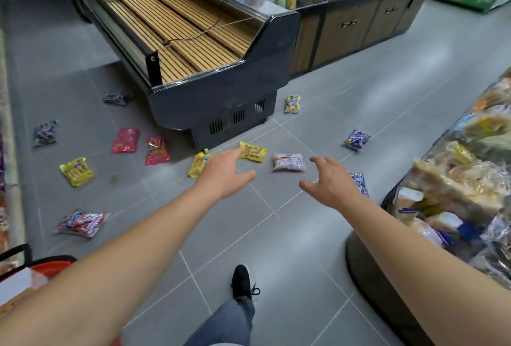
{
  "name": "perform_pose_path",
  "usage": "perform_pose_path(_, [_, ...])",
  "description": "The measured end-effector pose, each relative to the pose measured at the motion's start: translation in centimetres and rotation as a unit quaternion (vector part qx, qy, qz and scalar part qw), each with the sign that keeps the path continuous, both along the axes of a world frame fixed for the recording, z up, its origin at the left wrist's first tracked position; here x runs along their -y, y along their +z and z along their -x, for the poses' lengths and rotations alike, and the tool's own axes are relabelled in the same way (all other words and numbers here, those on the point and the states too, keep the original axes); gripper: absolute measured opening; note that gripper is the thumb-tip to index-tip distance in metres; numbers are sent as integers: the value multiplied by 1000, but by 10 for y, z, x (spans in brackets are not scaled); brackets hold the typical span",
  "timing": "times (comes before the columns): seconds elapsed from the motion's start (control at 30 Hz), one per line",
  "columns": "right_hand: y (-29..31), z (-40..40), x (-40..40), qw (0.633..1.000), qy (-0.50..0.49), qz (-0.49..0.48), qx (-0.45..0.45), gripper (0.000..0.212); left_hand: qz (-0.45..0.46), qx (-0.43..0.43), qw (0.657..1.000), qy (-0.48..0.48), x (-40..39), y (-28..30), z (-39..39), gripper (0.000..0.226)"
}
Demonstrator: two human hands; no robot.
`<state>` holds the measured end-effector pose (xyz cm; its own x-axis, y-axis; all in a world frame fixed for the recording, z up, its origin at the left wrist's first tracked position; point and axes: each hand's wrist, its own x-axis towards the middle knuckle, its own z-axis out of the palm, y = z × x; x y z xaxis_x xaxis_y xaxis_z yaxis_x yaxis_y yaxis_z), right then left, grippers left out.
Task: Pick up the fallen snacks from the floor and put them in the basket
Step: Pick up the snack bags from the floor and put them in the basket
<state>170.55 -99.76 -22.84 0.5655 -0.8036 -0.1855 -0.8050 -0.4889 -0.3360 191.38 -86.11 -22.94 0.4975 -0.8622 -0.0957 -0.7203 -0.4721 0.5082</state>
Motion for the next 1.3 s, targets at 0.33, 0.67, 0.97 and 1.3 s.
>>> perform_pose_path(0.33, [-5, -69, 154, 998, -50, -20, -28, 68, -21, -7, 998, -53, 180, -21, -81, 67])
perform_pose_path(0.67, [-48, -109, 308, 995, -55, -78, -40, 71, -82, -31, 995, -47, 343, -52, -118, 70])
perform_pose_path(0.97, [-85, -131, 488, 991, -21, -132, -30, 72, -127, -44, 991, 11, 496, -76, -121, 68])
perform_pose_path(1.3, [-134, -175, 609, 977, 6, -199, -83, 72, -166, -125, 976, 64, 599, -116, -148, 67])
